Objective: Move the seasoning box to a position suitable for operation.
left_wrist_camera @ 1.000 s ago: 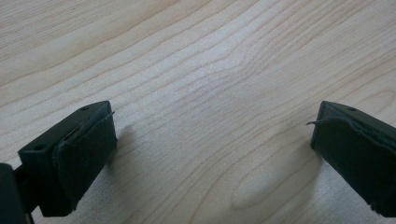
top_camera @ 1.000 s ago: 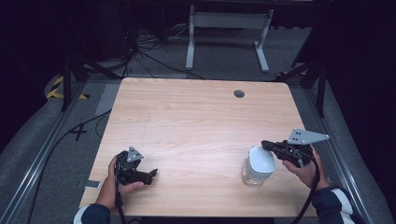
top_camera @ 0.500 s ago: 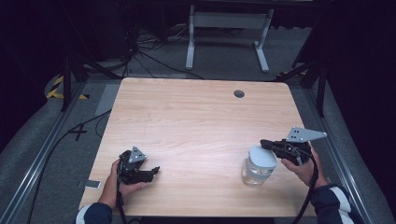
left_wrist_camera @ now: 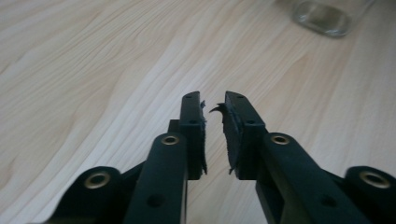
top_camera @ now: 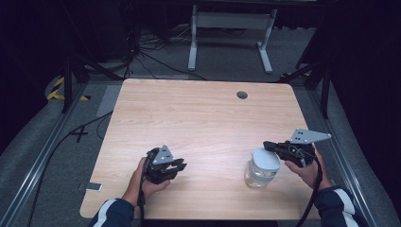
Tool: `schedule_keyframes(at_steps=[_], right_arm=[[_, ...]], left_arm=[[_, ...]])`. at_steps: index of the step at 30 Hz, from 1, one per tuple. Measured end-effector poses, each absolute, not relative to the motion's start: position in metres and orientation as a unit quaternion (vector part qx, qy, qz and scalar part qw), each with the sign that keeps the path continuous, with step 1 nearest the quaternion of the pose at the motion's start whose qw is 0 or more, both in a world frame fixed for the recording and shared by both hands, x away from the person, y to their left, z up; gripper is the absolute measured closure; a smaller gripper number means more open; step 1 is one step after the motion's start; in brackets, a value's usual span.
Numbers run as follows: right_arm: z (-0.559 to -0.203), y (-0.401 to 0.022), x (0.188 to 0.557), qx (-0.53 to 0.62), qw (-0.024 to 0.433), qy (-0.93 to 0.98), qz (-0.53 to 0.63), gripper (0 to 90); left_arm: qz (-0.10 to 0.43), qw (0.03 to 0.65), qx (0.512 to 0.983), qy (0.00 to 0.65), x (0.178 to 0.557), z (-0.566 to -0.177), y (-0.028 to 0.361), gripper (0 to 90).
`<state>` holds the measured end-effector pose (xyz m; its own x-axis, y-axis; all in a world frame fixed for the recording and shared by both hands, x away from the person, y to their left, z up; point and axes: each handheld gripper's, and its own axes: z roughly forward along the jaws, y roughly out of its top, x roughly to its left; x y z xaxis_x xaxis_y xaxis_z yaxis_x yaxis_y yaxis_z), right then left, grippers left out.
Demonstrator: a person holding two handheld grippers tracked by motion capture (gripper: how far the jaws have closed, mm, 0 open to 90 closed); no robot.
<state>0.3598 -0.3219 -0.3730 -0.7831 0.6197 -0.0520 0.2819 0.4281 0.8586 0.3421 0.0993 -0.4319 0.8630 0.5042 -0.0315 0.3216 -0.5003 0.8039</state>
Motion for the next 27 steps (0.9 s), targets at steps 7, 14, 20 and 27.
schedule_keyframes(at_steps=[7, 14, 20, 27], right_arm=[[-0.373, -0.322, 0.36, 0.275, 0.184, 0.825, 0.458, 89.8], [-0.374, -0.322, 0.359, 0.276, 0.183, 0.824, 0.46, 89.8], [-0.374, -0.322, 0.359, 0.276, 0.183, 0.825, 0.458, 89.7], [-0.374, -0.322, 0.36, 0.277, 0.184, 0.825, 0.457, 89.7]], left_arm=[[0.083, 0.452, 0.872, 0.166, 0.337, -0.42, 0.054, 89.3], [0.078, 0.458, 0.876, 0.132, 0.341, -0.414, 0.013, 89.5], [0.068, 0.474, 0.87, 0.118, 0.341, -0.41, -0.008, 89.3], [0.064, 0.483, 0.868, 0.095, 0.337, -0.401, -0.034, 89.4]])
